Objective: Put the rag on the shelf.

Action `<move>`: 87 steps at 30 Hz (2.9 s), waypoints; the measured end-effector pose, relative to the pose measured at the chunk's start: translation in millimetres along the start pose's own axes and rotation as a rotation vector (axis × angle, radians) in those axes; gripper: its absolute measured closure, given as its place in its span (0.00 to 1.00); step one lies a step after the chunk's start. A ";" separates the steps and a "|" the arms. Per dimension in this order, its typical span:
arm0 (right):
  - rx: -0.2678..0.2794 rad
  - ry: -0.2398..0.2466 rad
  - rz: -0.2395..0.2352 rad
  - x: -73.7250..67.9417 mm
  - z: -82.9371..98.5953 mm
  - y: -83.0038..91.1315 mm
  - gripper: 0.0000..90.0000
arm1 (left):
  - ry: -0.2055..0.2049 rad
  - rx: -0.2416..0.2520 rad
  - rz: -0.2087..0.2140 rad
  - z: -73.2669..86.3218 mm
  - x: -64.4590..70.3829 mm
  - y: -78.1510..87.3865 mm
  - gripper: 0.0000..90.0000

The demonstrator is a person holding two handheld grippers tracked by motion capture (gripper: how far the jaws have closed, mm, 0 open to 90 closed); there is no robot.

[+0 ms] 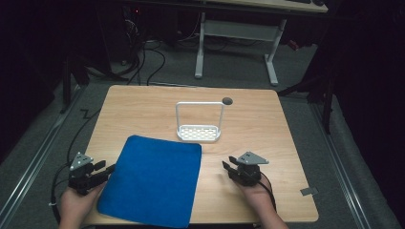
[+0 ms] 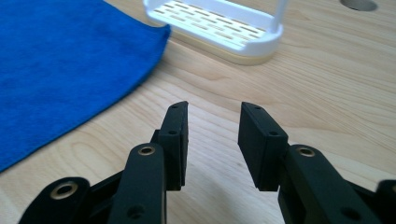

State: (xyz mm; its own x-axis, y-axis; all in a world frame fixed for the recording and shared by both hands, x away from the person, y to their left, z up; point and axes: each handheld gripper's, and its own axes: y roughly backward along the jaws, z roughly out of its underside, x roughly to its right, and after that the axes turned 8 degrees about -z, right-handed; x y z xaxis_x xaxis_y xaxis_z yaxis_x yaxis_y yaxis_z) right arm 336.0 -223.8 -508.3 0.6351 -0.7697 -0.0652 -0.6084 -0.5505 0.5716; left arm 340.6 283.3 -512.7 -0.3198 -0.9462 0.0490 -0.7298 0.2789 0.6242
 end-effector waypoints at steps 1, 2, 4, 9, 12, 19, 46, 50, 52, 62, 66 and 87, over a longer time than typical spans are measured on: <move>-0.004 0.001 -0.013 -3.9 -0.9 -1.9 0.72 | 0.000 0.000 0.000 0.0 0.0 0.0 0.62; -0.004 0.001 -0.013 -3.9 -0.9 -1.9 0.72 | -0.006 -0.003 0.006 0.0 0.7 -0.3 0.62; -0.007 0.020 -0.055 -13.7 -3.6 -8.0 0.74 | -0.021 -0.018 0.015 0.2 2.8 -1.5 0.70; -0.062 0.128 -0.227 -61.1 -15.0 -33.7 0.95 | -0.097 -0.084 0.064 2.8 15.7 -5.3 0.92; -0.112 0.201 -0.290 -81.6 -17.3 -47.6 0.99 | -0.122 -0.106 0.066 4.8 20.0 -6.5 0.97; -0.207 0.254 -0.322 -94.4 -15.2 -65.8 1.00 | -0.164 -0.139 0.070 11.0 26.8 -9.3 0.98; -0.207 0.138 -0.207 -37.2 12.5 -15.9 1.00 | -0.286 -0.142 0.263 6.7 86.2 -19.4 0.97; -0.203 0.124 -0.188 -29.6 16.9 -8.5 1.00 | -0.298 -0.139 0.281 6.6 94.9 -20.6 0.96; -0.201 0.115 -0.176 -24.7 20.0 -3.4 1.00 | -0.298 -0.137 0.298 6.6 100.4 -21.9 0.95; -0.190 0.061 -0.101 3.8 38.1 26.1 1.00 | -0.338 -0.121 0.396 7.4 143.4 -28.2 0.94; -0.185 0.037 -0.082 11.2 46.1 38.5 1.00 | -0.347 -0.120 0.434 8.6 151.7 -28.8 0.94; -0.178 0.023 -0.108 7.9 51.7 45.2 0.99 | -0.357 -0.136 0.473 14.2 148.0 -21.0 0.93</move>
State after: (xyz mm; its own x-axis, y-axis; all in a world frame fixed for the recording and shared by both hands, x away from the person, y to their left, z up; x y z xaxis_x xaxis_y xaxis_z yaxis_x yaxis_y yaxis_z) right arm 288.9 -271.5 -525.3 0.7043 -0.7003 -0.1162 -0.4435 -0.5619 0.6983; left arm 300.0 139.8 -529.7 -0.7907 -0.6047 0.0961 -0.3825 0.6103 0.6937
